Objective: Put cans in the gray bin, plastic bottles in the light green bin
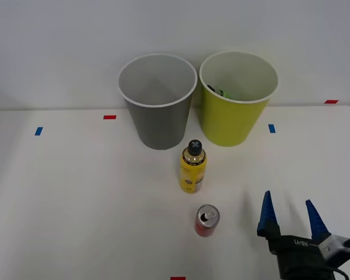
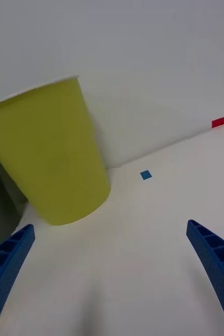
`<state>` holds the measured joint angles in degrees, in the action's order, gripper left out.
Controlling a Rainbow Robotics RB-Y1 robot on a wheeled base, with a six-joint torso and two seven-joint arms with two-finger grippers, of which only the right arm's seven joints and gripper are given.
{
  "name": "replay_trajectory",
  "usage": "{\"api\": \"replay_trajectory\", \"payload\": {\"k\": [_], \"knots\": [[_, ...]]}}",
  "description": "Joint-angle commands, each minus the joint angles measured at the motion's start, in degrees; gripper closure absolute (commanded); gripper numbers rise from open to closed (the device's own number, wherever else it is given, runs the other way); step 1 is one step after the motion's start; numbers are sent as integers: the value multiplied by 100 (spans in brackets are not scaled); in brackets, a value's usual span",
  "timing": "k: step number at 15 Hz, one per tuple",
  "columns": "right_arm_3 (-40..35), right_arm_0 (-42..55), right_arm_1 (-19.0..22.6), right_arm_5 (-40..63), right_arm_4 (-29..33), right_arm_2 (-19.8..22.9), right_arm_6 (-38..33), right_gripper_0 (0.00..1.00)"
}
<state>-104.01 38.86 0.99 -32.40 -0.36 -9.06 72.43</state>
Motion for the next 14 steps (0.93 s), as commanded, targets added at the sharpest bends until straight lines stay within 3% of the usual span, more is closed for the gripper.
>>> {"api": "replay_trajectory", "payload": {"k": [1, 4, 8, 11, 14], "knots": [[3, 272, 253, -197, 159, 88, 851, 0], [3, 535, 51, -206, 792, 264, 1071, 0], [3, 887, -151, -408, 713, 246, 1124, 0], [3, 1124, 60, -786, 221, -114, 1133, 0], [3, 1291, 314, -1208, 273, -404, 1203, 0]]}}
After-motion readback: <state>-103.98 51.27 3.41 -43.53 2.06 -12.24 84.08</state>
